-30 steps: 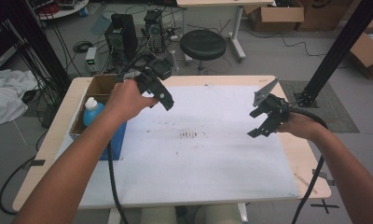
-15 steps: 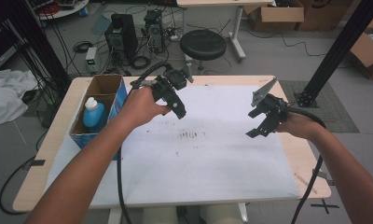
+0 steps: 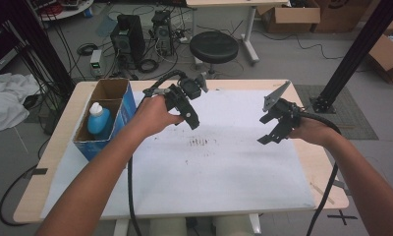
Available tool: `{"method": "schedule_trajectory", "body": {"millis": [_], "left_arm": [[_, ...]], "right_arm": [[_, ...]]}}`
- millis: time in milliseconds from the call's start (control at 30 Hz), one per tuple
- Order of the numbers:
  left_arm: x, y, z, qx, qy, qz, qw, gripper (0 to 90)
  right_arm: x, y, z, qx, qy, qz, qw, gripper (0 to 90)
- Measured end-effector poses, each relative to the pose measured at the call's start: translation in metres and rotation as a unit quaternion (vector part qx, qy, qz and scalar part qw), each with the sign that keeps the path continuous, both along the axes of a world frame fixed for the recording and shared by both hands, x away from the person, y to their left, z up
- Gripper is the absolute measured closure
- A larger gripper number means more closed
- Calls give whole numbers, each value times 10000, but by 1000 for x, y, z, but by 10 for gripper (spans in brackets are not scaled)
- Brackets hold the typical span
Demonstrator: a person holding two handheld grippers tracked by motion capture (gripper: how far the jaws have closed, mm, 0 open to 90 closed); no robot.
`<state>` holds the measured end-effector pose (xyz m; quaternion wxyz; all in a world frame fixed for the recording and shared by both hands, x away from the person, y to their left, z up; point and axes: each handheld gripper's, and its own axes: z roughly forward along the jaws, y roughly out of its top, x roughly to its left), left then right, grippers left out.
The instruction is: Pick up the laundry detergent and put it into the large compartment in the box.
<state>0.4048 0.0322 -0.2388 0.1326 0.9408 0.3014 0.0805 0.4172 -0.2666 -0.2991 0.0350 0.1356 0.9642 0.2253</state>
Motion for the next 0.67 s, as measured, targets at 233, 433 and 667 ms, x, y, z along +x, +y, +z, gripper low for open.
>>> {"method": "schedule_trajectory", "body": {"millis": [233, 433, 667], "left_arm": [[1, 0, -1, 21, -2, 16, 10000, 200], [1, 1, -2, 47, 17, 38, 10000, 200], [1, 3, -1, 41, -7, 71, 10000, 200]], "right_arm": [[0, 0, 0, -14, 3, 3, 10000, 173], [-1, 1, 0, -11, 5, 14, 10000, 173], [-2, 2, 1, -13, 4, 9, 10000, 174]]}}
